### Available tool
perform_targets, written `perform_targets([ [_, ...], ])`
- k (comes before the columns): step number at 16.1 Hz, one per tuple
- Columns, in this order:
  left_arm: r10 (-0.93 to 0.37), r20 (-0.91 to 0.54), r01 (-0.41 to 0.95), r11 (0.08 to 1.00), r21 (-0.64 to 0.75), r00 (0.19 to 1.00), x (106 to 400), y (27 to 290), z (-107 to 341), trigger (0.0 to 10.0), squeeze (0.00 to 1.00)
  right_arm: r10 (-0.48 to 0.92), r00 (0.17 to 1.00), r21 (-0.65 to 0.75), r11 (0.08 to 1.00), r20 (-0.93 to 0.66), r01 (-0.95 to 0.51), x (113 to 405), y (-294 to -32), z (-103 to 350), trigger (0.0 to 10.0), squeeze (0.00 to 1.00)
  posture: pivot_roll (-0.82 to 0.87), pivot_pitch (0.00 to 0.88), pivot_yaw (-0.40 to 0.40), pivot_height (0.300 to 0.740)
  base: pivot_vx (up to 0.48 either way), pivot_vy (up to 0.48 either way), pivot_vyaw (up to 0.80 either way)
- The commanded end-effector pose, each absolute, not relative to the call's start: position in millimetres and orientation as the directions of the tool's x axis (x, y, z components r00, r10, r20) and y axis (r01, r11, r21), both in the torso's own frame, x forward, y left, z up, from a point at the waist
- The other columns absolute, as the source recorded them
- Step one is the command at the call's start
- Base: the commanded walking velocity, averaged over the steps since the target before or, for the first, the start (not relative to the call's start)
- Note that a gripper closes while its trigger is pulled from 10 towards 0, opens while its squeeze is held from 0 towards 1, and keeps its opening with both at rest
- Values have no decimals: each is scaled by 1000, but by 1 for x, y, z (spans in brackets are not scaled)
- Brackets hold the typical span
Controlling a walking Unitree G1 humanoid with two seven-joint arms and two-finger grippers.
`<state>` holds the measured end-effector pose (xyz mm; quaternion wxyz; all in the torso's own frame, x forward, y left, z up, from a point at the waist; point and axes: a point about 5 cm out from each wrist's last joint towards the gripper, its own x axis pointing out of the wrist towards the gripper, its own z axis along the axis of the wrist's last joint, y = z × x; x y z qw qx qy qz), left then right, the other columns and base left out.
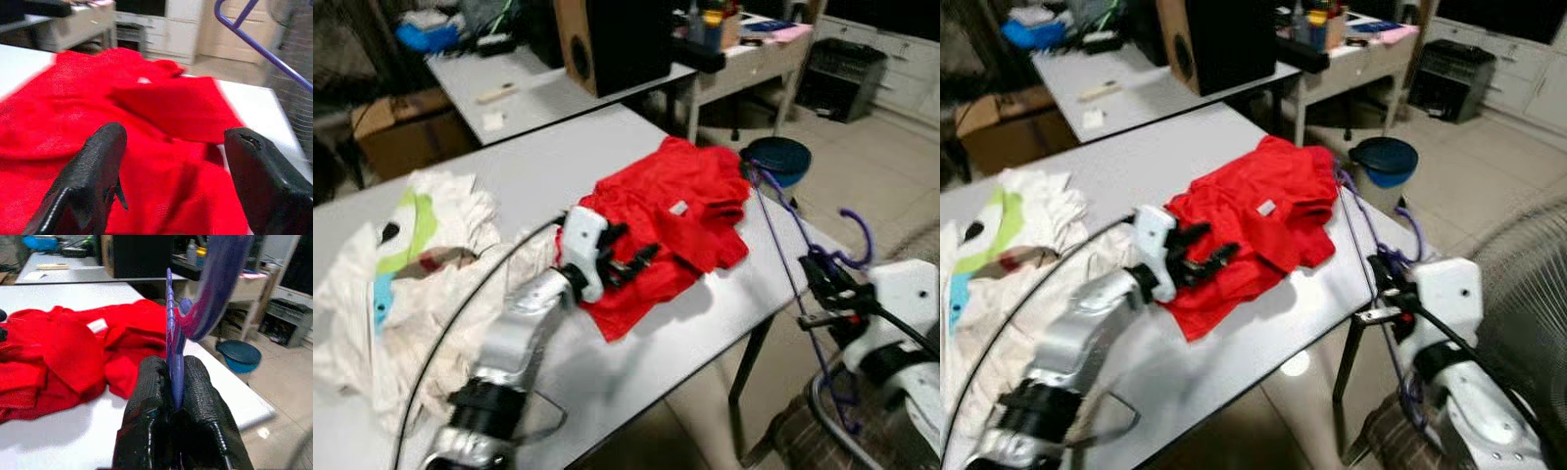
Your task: Hang hanger
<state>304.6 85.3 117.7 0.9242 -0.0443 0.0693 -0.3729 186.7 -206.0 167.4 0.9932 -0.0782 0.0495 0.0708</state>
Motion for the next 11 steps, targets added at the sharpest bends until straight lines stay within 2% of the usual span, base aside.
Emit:
perform_targets([
  [1,-710,-61,692,700,-178,702,310,81,125,10000,1000,134,987,-160,976,-89,-147,184,-210,174,10000,0,-238,0,122,740,0,0,0],
  [2,-709,-49,685,695,-217,704,310,80,127,10000,988,129,987,-164,976,-96,-144,182,-212,174,10000,0,-240,0,124,740,0,0,0],
  [3,-727,-27,697,668,-261,687,309,79,128,10000,753,122,986,-176,974,-111,-140,178,-217,173,10000,0,-245,0,123,740,0,0,0],
  [4,-743,-30,716,653,-247,668,306,76,127,10000,306,104,988,-187,974,-117,-125,175,-222,173,10000,0,-246,0,119,740,0,0,0],
  [5,-744,-53,718,659,-225,667,306,70,121,10000,0,89,989,-190,976,-120,-111,174,-225,172,10000,0,-250,0,115,740,0,0,0],
  [6,-740,-69,716,667,-209,669,307,68,118,10000,0,89,989,-191,975,-121,-111,174,-225,172,10000,0,-250,0,114,740,0,0,0],
  [8,-678,-151,673,734,-85,720,313,69,109,10000,0,109,987,-184,974,-119,-130,175,-221,172,10000,0,-250,0,112,740,0,0,0],
  [11,-660,-144,650,751,-116,737,314,69,109,10000,0,152,980,-171,970,-127,-172,174,-215,171,10000,0,-245,0,108,740,0,0,0],
])
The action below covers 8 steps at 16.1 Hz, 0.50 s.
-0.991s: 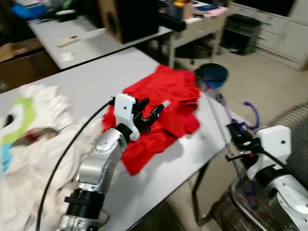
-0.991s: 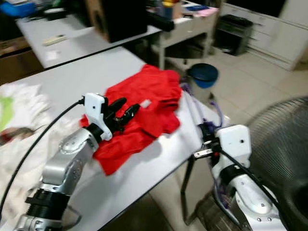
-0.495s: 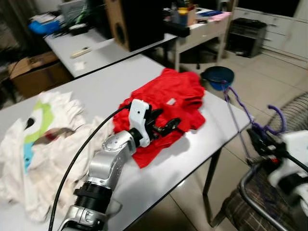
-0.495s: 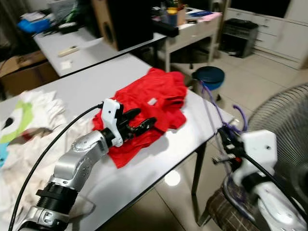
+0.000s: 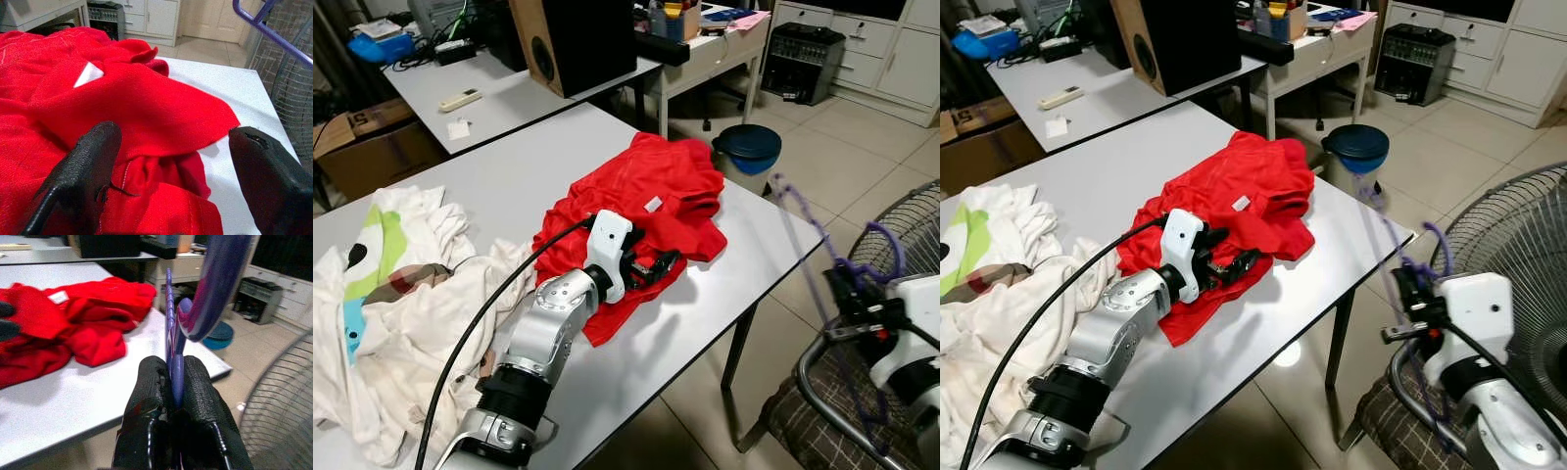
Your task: Hang hanger
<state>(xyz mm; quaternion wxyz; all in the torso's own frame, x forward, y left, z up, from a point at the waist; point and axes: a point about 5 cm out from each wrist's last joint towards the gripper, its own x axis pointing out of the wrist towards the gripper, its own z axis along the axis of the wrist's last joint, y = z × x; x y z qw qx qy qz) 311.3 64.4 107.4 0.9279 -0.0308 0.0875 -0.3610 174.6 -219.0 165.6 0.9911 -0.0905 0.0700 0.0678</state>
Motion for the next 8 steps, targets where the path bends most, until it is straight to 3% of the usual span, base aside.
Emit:
perform_targets([
  [1,-651,-146,638,759,-129,745,315,68,108,10000,0,155,979,-169,970,-129,-176,173,-214,170,10000,0,-243,0,105,740,0,0,0],
  [3,-640,-144,629,769,-117,755,316,67,107,10000,0,160,978,-165,970,-133,-181,172,-213,169,10000,0,-239,0,103,740,0,0,0],
  [4,-611,-146,604,792,-94,778,320,67,108,2706,0,168,976,-161,969,-137,-189,172,-211,168,10000,0,-238,0,103,740,0,0,0],
  [5,-595,-155,592,803,-68,789,321,67,108,0,0,171,976,-160,968,-137,-192,172,-210,168,10000,0,-240,0,105,740,0,0,0],
  [8,-563,-187,579,814,45,805,325,71,106,0,0,172,976,-162,968,-137,-194,172,-210,168,10000,0,-244,0,108,740,0,0,0],
])
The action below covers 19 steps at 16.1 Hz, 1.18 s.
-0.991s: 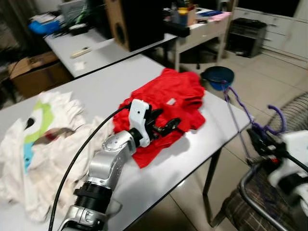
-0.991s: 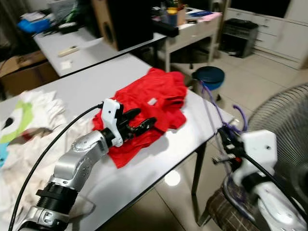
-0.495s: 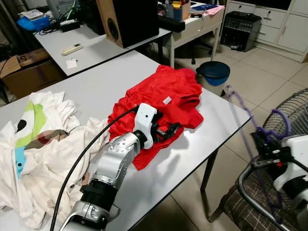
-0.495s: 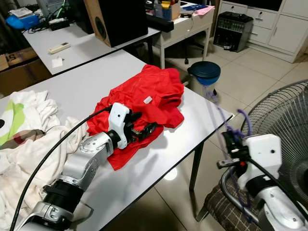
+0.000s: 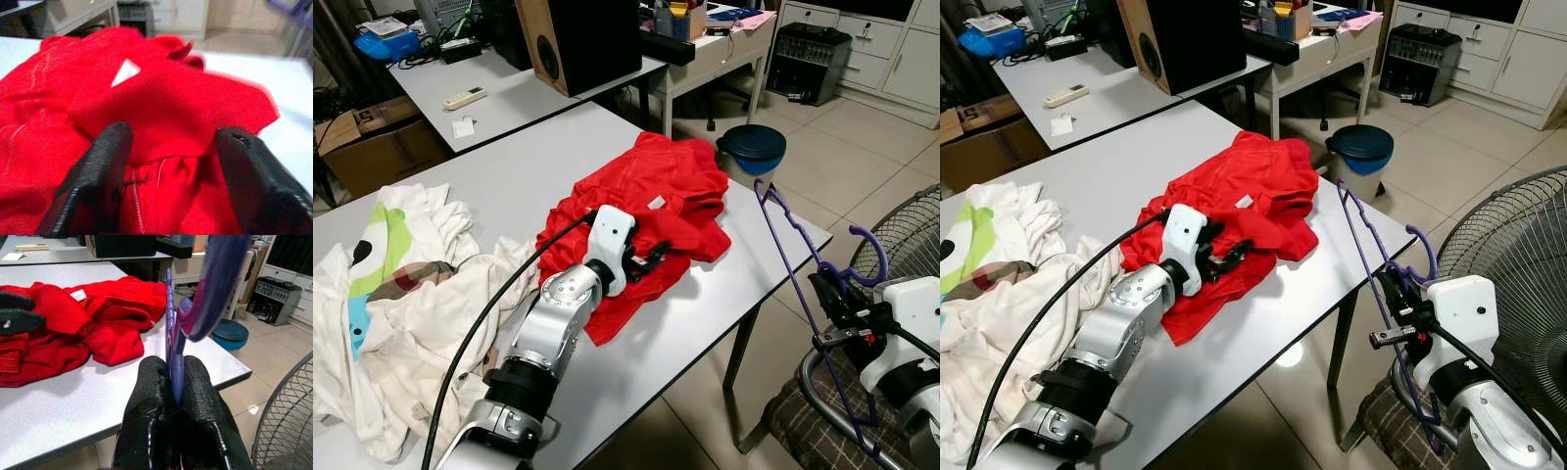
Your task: Hang hanger
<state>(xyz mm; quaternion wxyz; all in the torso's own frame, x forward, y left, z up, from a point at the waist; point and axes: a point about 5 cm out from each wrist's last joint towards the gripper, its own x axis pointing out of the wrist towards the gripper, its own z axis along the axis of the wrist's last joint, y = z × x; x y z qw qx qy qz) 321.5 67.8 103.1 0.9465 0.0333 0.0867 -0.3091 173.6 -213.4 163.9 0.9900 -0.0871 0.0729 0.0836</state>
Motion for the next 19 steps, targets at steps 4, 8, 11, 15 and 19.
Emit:
perform_targets([
  [4,-542,-221,579,799,163,811,328,74,102,0,0,169,977,-167,967,-134,-190,172,-211,169,10000,0,-247,0,108,740,0,0,0],
  [8,-538,-222,574,804,153,813,329,76,101,0,0,172,977,-169,967,-129,-192,173,-210,169,10000,0,-247,0,108,740,0,0,0],
  [11,-531,-218,566,811,150,819,330,78,100,0,0,176,976,-169,966,-128,-196,173,-210,168,10000,0,-247,0,106,740,0,0,0],
  [15,-521,-192,548,826,131,832,331,84,103,0,0,176,977,-179,964,-122,-196,175,-211,169,10000,0,-241,0,97,740,0,0,0],
  [19,-573,37,565,816,121,819,336,94,139,0,0,94,994,-177,979,-59,-103,179,-218,174,10000,0,-231,0,98,740,0,0,0],
])
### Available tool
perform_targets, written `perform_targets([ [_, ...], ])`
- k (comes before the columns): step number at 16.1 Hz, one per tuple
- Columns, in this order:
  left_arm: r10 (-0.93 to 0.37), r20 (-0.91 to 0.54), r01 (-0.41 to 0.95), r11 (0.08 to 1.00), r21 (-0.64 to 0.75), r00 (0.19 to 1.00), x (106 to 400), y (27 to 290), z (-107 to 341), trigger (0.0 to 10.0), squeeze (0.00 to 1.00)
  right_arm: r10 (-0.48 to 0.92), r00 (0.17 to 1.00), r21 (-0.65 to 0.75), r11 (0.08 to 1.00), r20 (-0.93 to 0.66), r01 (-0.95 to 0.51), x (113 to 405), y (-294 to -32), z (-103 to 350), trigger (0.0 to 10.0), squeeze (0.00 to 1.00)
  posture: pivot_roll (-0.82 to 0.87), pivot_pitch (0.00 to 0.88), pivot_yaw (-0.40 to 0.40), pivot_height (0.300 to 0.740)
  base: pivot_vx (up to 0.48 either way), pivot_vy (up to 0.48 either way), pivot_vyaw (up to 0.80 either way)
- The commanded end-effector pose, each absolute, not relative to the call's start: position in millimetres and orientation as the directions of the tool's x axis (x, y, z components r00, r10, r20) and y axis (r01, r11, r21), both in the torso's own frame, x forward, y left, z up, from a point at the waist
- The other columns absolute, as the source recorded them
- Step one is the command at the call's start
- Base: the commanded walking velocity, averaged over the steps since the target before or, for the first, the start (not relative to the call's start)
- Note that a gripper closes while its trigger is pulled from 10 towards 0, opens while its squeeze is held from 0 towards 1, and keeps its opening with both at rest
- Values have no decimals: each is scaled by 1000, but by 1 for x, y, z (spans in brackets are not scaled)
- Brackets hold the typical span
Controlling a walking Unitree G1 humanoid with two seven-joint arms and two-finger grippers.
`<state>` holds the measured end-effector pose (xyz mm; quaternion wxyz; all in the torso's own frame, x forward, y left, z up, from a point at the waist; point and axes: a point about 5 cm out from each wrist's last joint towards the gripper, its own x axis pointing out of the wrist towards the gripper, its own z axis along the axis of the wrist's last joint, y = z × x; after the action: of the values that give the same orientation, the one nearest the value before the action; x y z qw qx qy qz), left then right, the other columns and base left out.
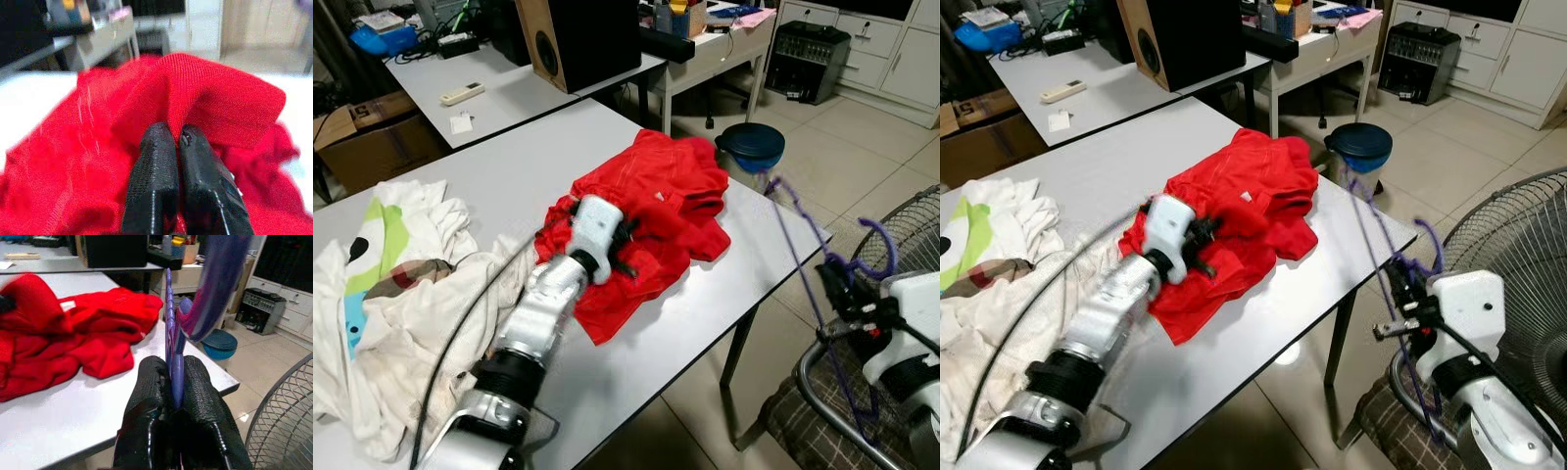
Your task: Hang hanger
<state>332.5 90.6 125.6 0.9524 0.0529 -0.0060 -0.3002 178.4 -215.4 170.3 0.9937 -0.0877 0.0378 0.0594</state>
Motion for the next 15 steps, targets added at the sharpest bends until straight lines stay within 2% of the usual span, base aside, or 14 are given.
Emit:
perform_targets([
  [1,-597,70,586,800,132,799,336,98,147,0,0,86,995,-170,981,-49,-93,180,-219,175,10000,0,-228,0,98,740,0,0,0],
  [4,-634,208,632,771,86,745,343,134,197,0,0,113,993,-146,982,-30,-116,185,-214,174,10000,0,-201,0,95,740,0,0,0],
  [5,-649,248,652,754,82,719,344,144,211,0,0,145,989,-129,981,-27,-147,187,-210,173,10000,0,-197,0,96,740,0,0,0],
  [6,-689,309,704,706,81,655,339,164,242,0,0,255,966,-105,960,-39,-258,188,-195,169,10000,0,-172,0,92,740,0,0,0],
  [8,-686,339,700,707,100,644,338,180,265,0,0,307,951,-68,949,-14,-308,190,-187,171,10000,0,-153,0,95,740,0,0,0],
  [11,-684,313,685,717,127,659,336,194,283,0,0,338,941,-15,941,33,-337,191,-180,177,10000,0,-136,0,105,740,0,0,0],
  [15,-761,154,758,646,89,630,323,184,254,0,0,496,868,86,864,24,-496,177,-160,171,10000,0,-113,0,120,740,0,0,0],
])
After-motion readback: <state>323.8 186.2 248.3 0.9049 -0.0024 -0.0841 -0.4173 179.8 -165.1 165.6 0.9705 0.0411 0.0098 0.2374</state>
